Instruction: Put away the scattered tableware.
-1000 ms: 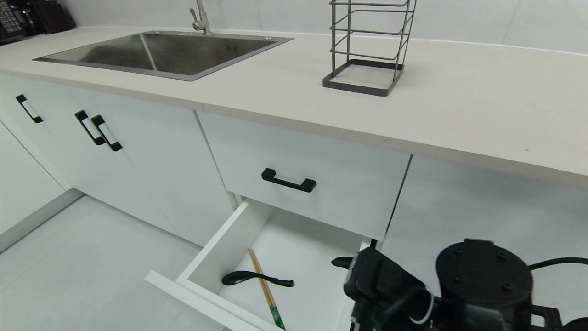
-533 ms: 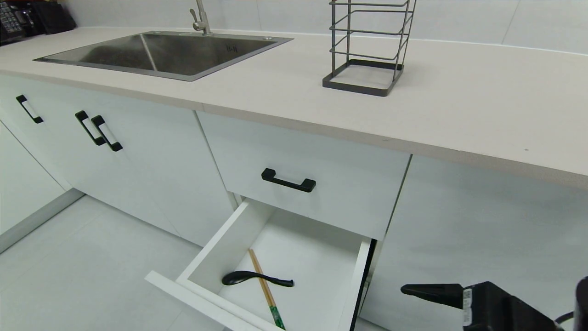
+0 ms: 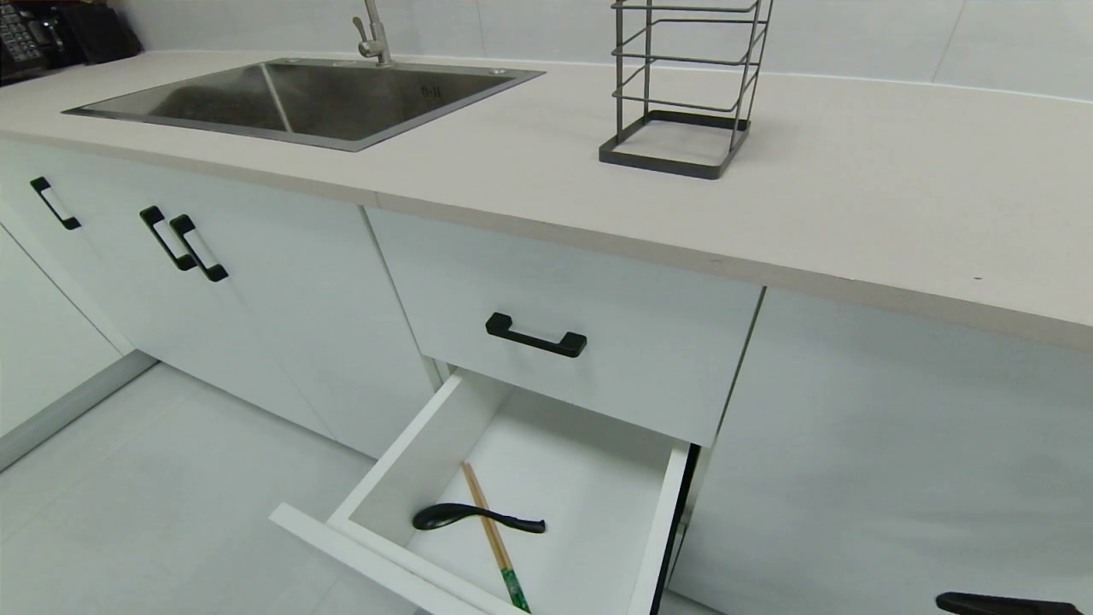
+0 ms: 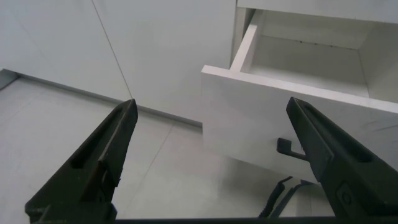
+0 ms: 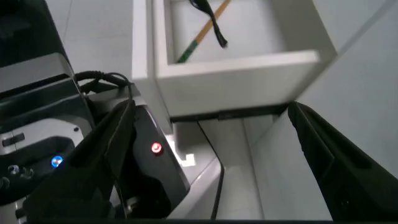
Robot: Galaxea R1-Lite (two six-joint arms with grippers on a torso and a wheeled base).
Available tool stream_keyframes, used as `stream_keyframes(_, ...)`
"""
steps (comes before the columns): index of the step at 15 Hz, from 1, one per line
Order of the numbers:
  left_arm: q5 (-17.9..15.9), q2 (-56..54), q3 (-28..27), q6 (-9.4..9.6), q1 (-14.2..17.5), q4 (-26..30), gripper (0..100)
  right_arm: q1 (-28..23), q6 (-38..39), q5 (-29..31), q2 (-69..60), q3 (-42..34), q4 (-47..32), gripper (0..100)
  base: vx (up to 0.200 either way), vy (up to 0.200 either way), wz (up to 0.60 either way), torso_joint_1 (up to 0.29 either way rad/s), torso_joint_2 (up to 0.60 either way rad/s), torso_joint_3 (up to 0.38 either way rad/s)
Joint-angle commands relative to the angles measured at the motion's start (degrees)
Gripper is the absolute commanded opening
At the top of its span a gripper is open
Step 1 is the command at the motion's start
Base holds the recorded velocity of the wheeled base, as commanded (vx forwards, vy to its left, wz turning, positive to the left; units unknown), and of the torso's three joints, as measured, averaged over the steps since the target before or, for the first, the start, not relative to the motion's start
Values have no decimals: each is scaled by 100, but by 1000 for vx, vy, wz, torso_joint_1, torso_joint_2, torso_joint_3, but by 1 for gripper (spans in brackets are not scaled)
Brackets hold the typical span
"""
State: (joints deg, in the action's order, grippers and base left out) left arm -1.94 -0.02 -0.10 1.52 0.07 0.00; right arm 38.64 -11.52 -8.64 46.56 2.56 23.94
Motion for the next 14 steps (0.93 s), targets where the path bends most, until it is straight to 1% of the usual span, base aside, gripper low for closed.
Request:
stream_keyframes(1,0,2,1,-47,1,0,100,-1078,176,-120,-2116,-238,-1129,100,0,0,0,0,0,0)
stream_keyframes(2,0,2,1,-135,1,0,100,-1421,238,-111,-2432,-238,-1208,100,0,0,0,0,0,0)
stream_keyframes(3,0,2,1,-144,1,0,100,-1861,273,-120,-2687,-238,-1234,100,0,0,0,0,0,0)
stream_keyframes(5,-8,2,1,-108,1,-18,100,-2836,299,-164,-3100,-238,-1322,100,0,0,0,0,0,0)
stream_keyframes(6,-79,2,-69,-64,1,-35,100,-3319,343,-322,-3320,-238,-1357,100,0,0,0,0,0,0)
stream_keyframes(7,-290,117,-526,-73,-25,-26,100,-3627,343,-472,-3539,-238,-1375,100,0,0,0,0,0,0)
stream_keyframes(8,-290,117,-526,-73,-25,-26,100,-3627,343,-472,-3539,-238,-1375,100,0,0,0,0,0,0)
stream_keyframes(9,-659,1048,-1625,-214,-86,422,100,-4014,343,-542,-3988,-238,-1726,100,0,0,0,0,0,0)
stream_keyframes(10,-887,1514,-1889,-258,-262,729,100,-4075,352,-524,-4269,-247,-2034,100,0,0,0,0,0,0)
stream_keyframes(11,-1151,1962,-1959,-267,-438,914,100,-4067,361,-516,-4278,-247,-2095,100,0,0,0,0,0,0)
stream_keyframes(12,-1221,2165,-1941,-267,-482,932,100,-4067,370,-507,-4278,-247,-2060,100,0,0,0,0,0,0)
stream_keyframes(13,-1459,2894,-1933,-267,-570,932,100,-4067,361,-357,-4278,-247,-2095,100,0,0,0,0,0,0)
stream_keyframes(14,-1643,3272,-1915,-267,-587,932,100,-4067,379,21,-4278,-256,-2157,100,0,0,0,0,0,0)
